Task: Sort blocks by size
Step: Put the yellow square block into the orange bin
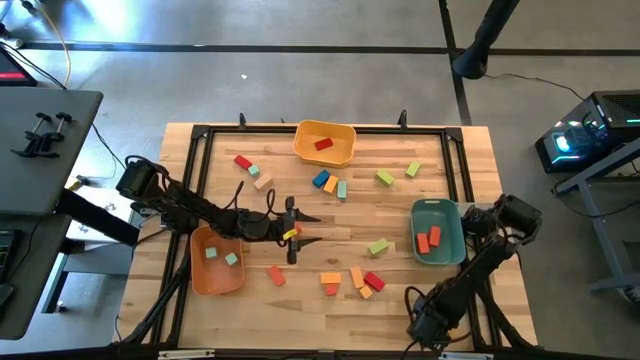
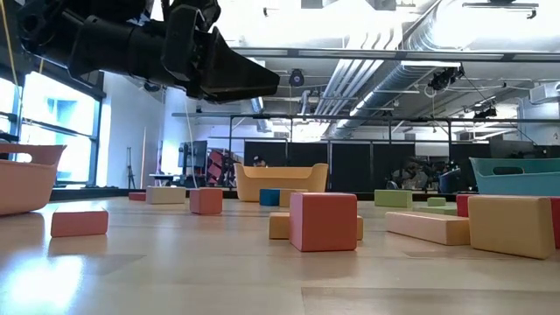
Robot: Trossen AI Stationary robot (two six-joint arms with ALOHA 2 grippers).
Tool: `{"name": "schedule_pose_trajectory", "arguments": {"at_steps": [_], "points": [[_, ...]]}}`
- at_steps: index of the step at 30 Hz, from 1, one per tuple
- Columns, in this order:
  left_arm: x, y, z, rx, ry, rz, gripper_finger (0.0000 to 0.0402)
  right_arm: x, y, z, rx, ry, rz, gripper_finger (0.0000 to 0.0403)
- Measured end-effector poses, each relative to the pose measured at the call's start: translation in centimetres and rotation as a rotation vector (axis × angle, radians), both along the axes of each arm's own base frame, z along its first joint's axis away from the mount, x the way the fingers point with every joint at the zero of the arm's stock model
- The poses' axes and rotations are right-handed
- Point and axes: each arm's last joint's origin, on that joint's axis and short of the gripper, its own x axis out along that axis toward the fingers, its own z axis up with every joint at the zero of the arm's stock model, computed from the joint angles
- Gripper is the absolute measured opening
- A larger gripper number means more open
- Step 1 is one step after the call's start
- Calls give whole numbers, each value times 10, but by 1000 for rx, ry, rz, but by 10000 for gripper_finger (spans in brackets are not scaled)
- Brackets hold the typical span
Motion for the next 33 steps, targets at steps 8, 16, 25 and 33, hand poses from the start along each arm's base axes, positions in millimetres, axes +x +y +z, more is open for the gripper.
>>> {"name": "schedule_pose_trajectory", "arguments": {"at_steps": [8, 16, 25, 33], "points": [[0, 0, 0, 0, 2, 0, 225, -1, -8, -3, -3, -1, 36, 159], [0, -1, -1, -3, 13, -23, 225, -5, -25, 38, -116, -135, 34, 63], [0, -1, 0, -23, 5, -24, 225, -8, -41, 78, -189, -426, -77, 9], [0, -2, 0, -29, 6, -24, 225, -10, -35, 71, -98, -297, -9, 96]]}}
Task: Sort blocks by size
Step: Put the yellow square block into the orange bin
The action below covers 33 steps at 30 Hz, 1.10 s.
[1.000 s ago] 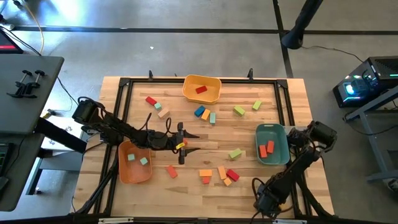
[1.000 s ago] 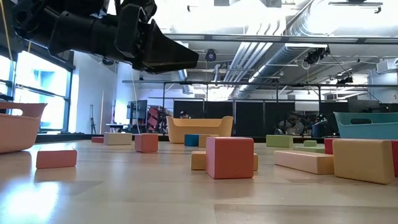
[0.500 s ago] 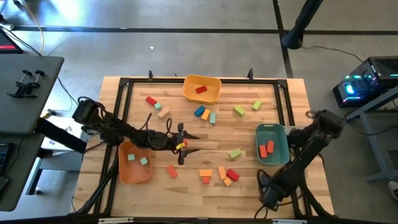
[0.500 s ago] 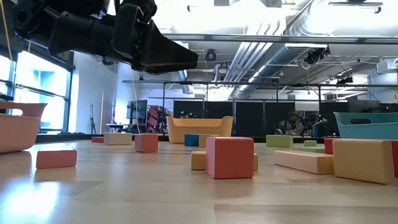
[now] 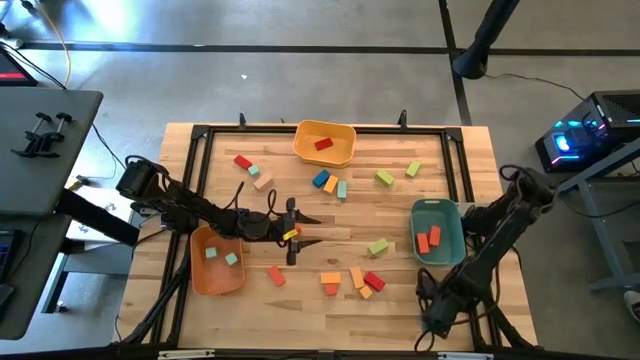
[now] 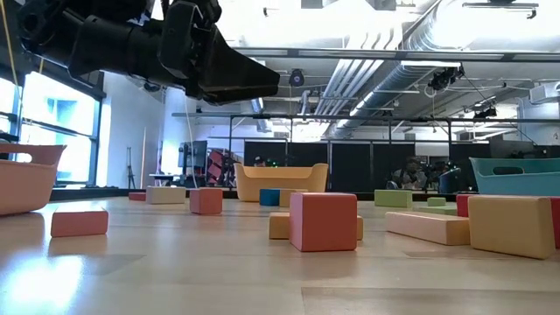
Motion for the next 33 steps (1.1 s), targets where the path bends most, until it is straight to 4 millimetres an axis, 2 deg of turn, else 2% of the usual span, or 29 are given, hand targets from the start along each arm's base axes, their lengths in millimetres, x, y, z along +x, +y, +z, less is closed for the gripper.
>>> {"name": "schedule_pose_trajectory", "arguments": {"at_steps": [9, 12, 15, 20, 23, 29, 30, 33], "points": [[0, 0, 0, 0, 1, 0, 225, 5, 11, -29, -23, 110, 15, 268], [0, 0, 0, 0, 1, 0, 225, 7, 14, -40, -16, 155, 44, 302], [0, 0, 0, 0, 1, 0, 225, 8, 15, -48, -28, 177, 53, 312], [0, 0, 0, 0, 1, 0, 225, 9, 17, -59, -34, 204, 79, 296], [0, 0, 0, 0, 1, 0, 225, 9, 18, -62, -33, 203, 106, 257], [0, 0, 0, 0, 1, 0, 225, 9, 19, -62, -9, 221, 110, 139], [0, 0, 0, 0, 0, 0, 225, 9, 19, -62, -5, 222, 110, 127], [0, 0, 0, 0, 0, 0, 225, 9, 19, -62, -3, 222, 113, 127]]}}
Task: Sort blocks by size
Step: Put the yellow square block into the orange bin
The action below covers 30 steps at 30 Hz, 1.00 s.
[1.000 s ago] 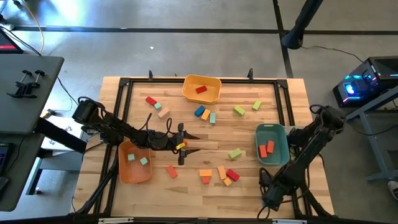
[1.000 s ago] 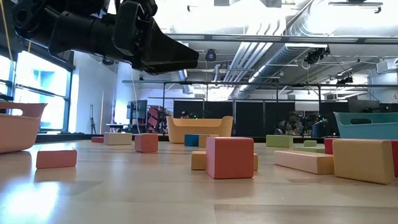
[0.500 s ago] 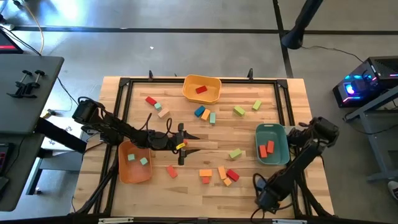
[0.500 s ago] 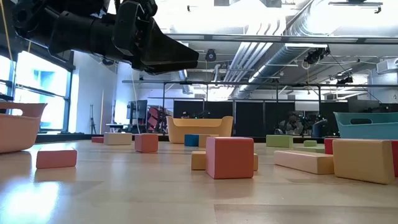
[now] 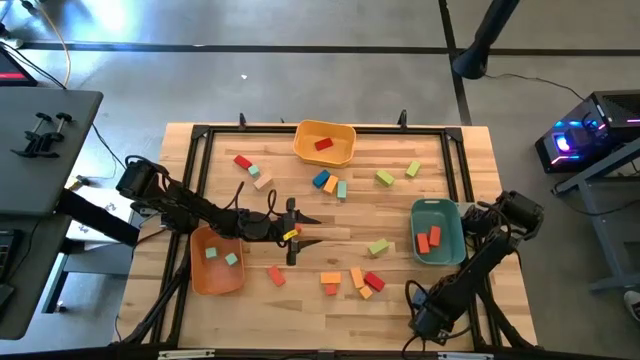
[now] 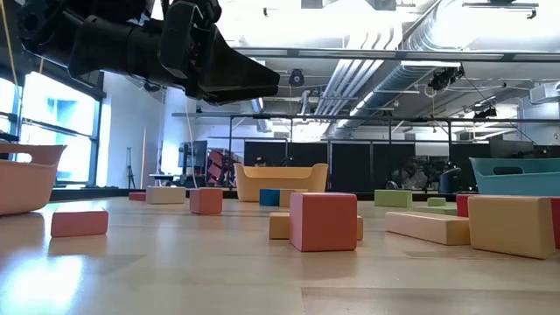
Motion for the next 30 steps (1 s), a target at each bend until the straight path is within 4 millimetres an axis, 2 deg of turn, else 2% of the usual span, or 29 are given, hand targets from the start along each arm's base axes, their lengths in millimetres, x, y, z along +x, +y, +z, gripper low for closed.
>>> {"name": "schedule_pose_trajectory", "arguments": {"at_steps": [7, 11, 15, 19, 24, 30], "points": [[0, 0, 0, 0, 0, 0, 225, 1, 1, 0, 13, -13, 17, 127], [0, 0, 0, 6, -1, 1, 225, 4, 4, 8, 32, -47, 38, 127], [0, 1, 1, 5, -11, 11, 225, 6, 2, 28, 3, -123, 32, 127], [1, 2, 2, 7, -20, 15, 225, 2, -8, 58, -95, -216, -1, 127], [3, -2, 7, 41, -40, -3, 225, 1, -23, 96, -187, -532, -11, 127], [10, -16, 20, 188, -76, -59, 225, 4, -42, 127, -397, -996, 86, 127]]}}
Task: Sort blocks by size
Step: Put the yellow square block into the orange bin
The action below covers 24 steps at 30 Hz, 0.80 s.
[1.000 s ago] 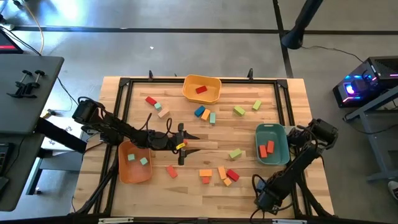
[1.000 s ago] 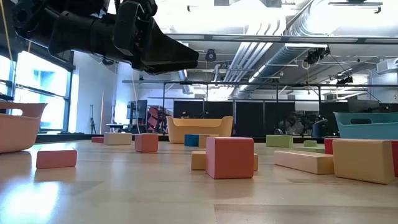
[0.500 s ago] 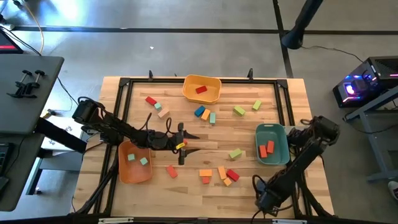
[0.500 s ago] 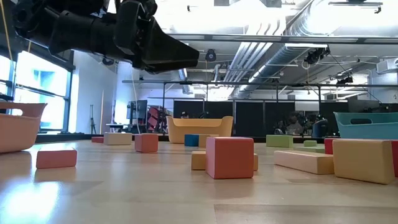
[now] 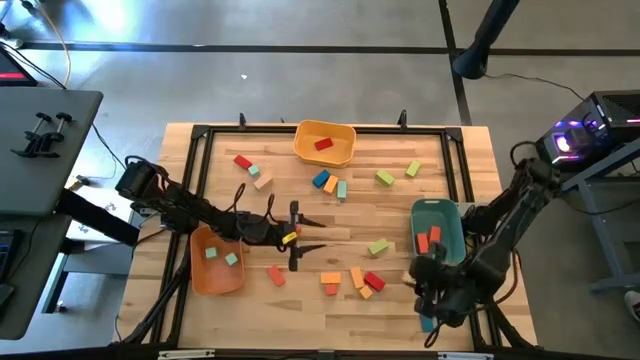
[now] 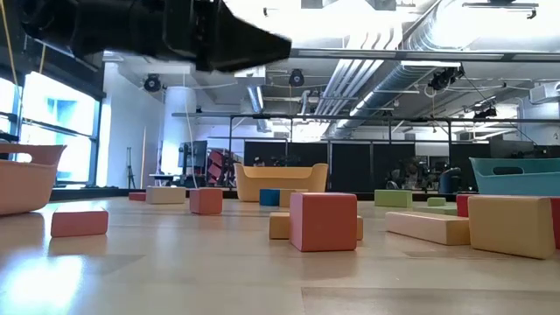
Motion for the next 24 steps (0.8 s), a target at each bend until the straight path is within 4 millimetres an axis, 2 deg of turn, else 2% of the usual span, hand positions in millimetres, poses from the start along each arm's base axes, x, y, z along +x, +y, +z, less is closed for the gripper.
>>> {"name": "schedule_pose_trajectory", "arguments": {"at_steps": [4, 6, 8, 11, 17, 20, 24], "points": [[6, -4, 10, 120, -31, -17, 225, 8, -5, 13, -186, -221, 60, 127], [9, -5, 16, 178, -47, -29, 225, 14, -7, 13, -246, -291, 95, 127], [13, -6, 22, 240, -67, -55, 225, 21, -9, 7, -285, -338, 131, 127], [18, -8, 32, 308, -99, -71, 225, 31, -15, -13, -317, -394, 146, 127], [25, -9, 43, 577, -112, -34, 225, 43, -26, -50, -242, -622, 161, 127], [26, -9, 45, 661, -111, -32, 225, 42, -35, -59, -171, -770, 179, 127], [25, -14, 47, 686, -133, -70, 225, 40, -52, -63, -100, -936, 196, 127]]}}
